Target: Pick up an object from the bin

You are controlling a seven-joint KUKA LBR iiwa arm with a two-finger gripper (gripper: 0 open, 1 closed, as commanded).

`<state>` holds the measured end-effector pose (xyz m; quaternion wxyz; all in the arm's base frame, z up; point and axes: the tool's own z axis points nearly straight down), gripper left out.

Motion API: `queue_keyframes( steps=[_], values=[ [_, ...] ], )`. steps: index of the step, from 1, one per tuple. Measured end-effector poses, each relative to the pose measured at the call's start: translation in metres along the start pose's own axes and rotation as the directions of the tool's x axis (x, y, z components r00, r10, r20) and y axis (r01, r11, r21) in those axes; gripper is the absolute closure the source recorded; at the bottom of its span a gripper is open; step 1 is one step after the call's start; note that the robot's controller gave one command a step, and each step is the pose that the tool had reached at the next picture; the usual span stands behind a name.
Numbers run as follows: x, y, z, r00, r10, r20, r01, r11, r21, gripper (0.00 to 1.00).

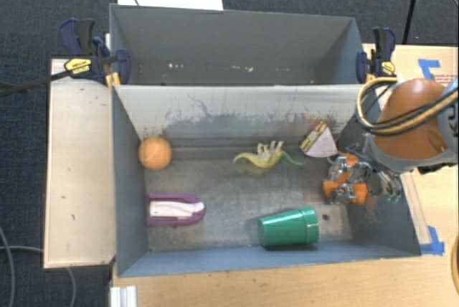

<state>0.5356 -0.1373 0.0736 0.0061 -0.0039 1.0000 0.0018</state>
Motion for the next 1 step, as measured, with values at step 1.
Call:
queue_keyframes(
  steps=[1],
  values=[
    [0.0059, -0.0004, -0.1439, 1.0, 0.005, -0.005, -0.005, 1.0, 0.005, 1.0]
  ],
)
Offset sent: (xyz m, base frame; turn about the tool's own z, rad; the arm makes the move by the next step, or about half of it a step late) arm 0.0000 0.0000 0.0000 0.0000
